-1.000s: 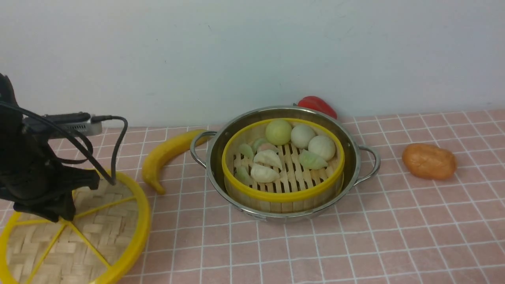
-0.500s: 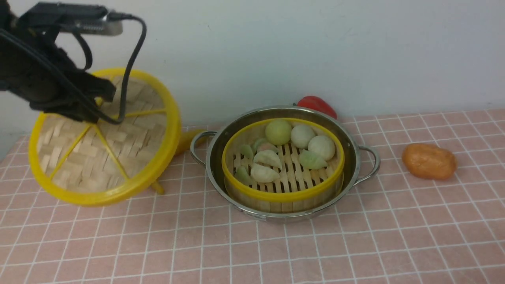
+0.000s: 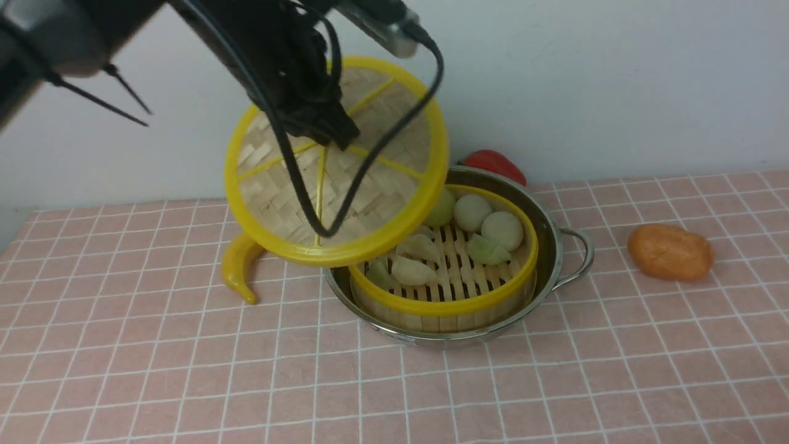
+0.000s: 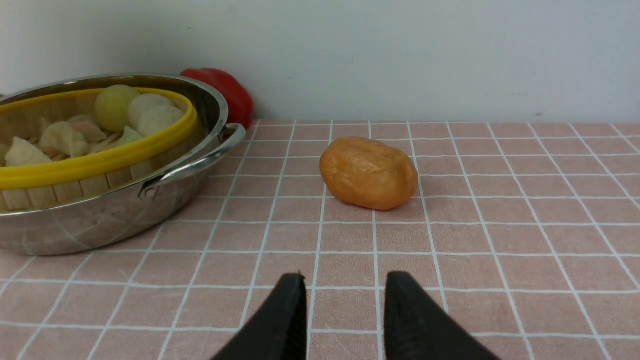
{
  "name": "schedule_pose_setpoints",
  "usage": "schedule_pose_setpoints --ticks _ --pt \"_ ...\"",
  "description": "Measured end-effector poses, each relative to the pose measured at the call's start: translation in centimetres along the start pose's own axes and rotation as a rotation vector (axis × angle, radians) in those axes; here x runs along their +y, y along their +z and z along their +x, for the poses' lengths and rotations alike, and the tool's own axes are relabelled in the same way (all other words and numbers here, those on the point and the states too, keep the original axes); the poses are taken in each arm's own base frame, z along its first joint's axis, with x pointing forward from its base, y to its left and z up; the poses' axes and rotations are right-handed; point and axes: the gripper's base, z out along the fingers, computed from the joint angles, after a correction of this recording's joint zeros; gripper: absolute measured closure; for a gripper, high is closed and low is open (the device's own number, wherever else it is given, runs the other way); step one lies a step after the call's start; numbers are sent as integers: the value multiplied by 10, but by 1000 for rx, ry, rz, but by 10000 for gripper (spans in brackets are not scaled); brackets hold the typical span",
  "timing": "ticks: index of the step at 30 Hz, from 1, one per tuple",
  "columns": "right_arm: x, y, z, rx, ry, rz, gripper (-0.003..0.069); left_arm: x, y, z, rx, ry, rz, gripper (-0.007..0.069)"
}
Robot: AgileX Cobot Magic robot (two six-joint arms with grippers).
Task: Place the steamer in the pot on the pink tablecloth, and put the lid on the steamer.
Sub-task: 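Place the yellow bamboo steamer lid onto the steamer in the pot with the left gripper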
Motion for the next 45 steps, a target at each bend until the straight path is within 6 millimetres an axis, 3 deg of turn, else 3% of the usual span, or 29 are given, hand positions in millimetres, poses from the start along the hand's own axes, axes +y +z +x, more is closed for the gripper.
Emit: schedule_pose_setpoints --ticks 7,11,22,34,45 --pt "0 0 0 0 -2 0 416 -30 39 -17 63 273 44 511" --pt "0 0 0 -1 -2 0 416 -42 49 -24 56 334 57 511" --pt "0 0 0 -1 -2 0 416 -42 53 -38 -55 426 -12 511" --pt "0 0 0 -1 -2 0 416 -47 85 -36 -1 439 26 511" --pt "0 0 0 -1 -2 0 416 -52 85 -41 -64 508 59 511"
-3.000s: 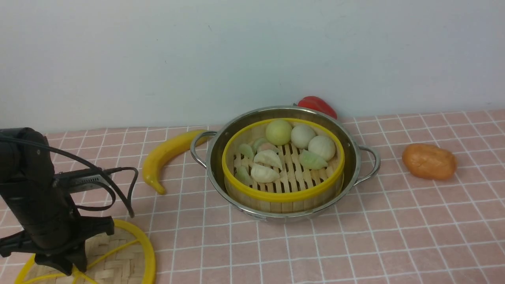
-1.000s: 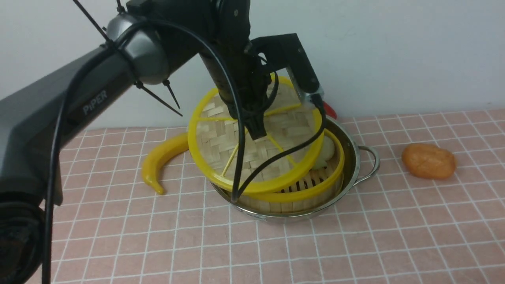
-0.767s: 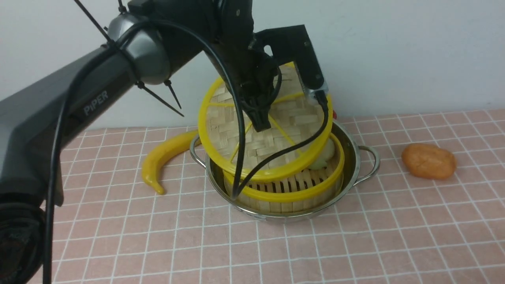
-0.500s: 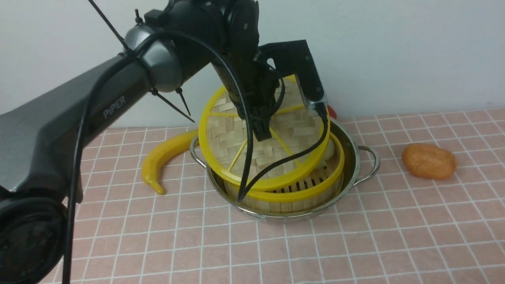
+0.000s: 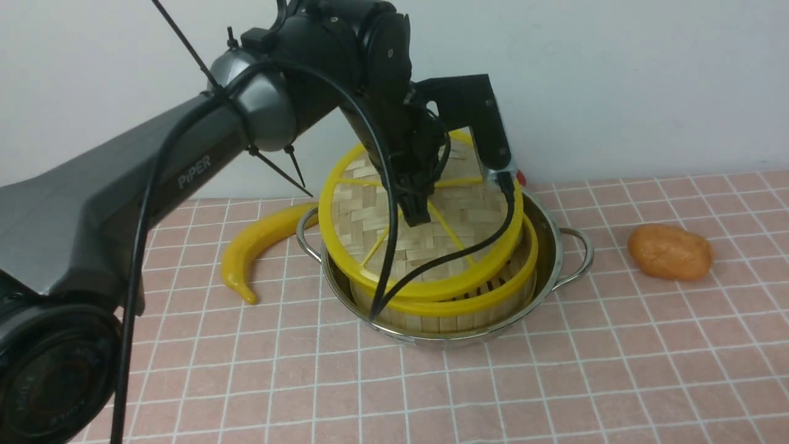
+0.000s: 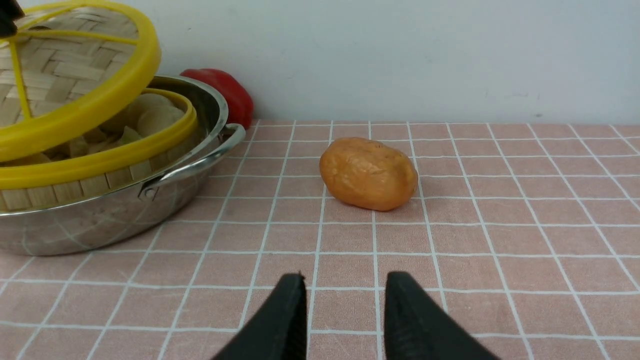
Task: Place the steamer in the pot on the pink tablecloth, and put the lid on the steamer.
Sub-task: 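Place the yellow bamboo steamer lid onto the steamer in the pot with the left gripper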
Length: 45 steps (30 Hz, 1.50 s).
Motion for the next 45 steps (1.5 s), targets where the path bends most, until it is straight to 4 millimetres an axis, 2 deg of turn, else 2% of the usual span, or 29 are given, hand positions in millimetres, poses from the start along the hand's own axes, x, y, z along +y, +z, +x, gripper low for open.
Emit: schedule_pose_setpoints --ticks 15,30,45 --pt "0 0 0 0 3 0 416 -2 4 -3 -32 28 20 511" --pt "0 0 0 0 4 0 416 -5 41 -3 -23 30 33 511" --pt "0 0 0 0 4 0 416 -3 43 -4 -34 31 17 512"
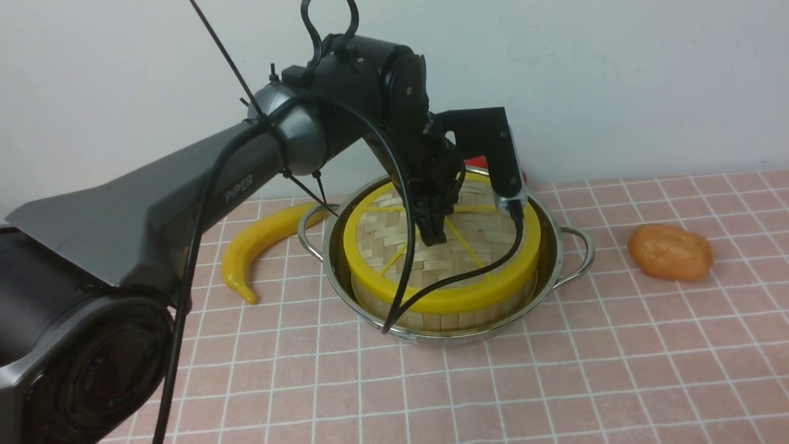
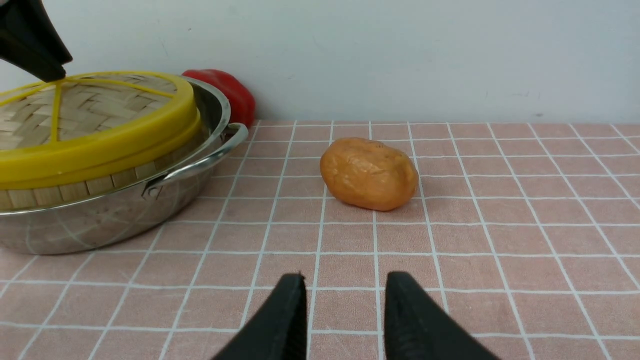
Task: Place the steamer in the pot on the pink tablecloth, and put the lid on the steamer.
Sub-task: 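Place the yellow bamboo steamer lid onto the steamer in the pot with the left gripper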
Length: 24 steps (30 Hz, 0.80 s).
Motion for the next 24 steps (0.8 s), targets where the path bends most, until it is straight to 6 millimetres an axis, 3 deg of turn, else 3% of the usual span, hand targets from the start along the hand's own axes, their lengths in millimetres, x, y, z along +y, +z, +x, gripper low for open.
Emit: schedule_pose_setpoints --ticks 8,12,19,24 --pt "0 0 0 0 0 0 416 0 0 0 -1 1 -2 490" --pt "0 0 0 0 0 0 416 2 0 0 -4 10 -17 390" --pt "0 0 0 0 -4 0 416 3 0 -2 -20 24 -29 141" --pt "0 0 0 0 -3 0 416 2 0 -3 -29 17 -24 87"
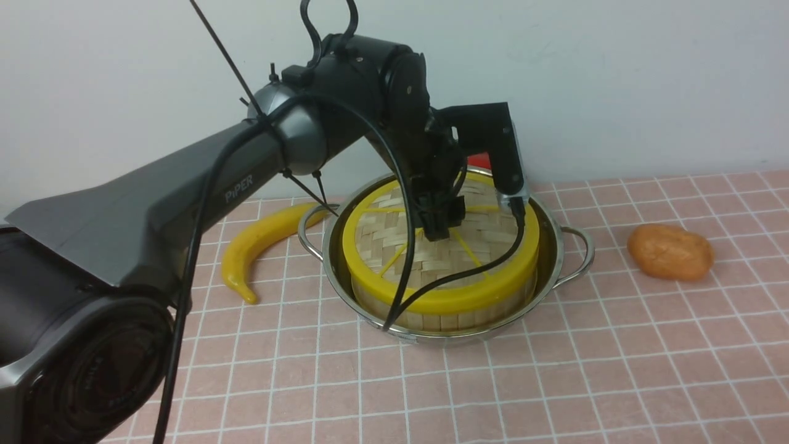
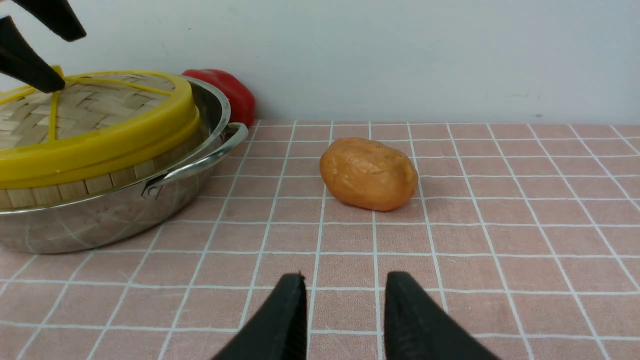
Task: Place the steamer in the pot on the pink tablecloth, and put the lid on the steamer.
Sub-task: 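Place the yellow bamboo steamer lid onto the steamer in the pot with the left gripper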
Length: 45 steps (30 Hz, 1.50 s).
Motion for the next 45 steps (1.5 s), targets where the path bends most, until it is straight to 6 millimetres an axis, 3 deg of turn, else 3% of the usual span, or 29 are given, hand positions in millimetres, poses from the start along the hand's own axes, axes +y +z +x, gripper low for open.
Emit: schedule_pose_setpoints --ticks 4,17,31,45 --pt "0 0 0 0 0 0 416 0 0 0 0 0 -1 97" --pt "0 0 0 0 0 0 416 7 -1 -7 -78 -21 -70 291" --pt "0 0 0 0 0 0 416 9 -16 8 86 -222 -95 302" --pt "0 0 0 0 3 0 416 7 2 8 83 -249 -83 302"
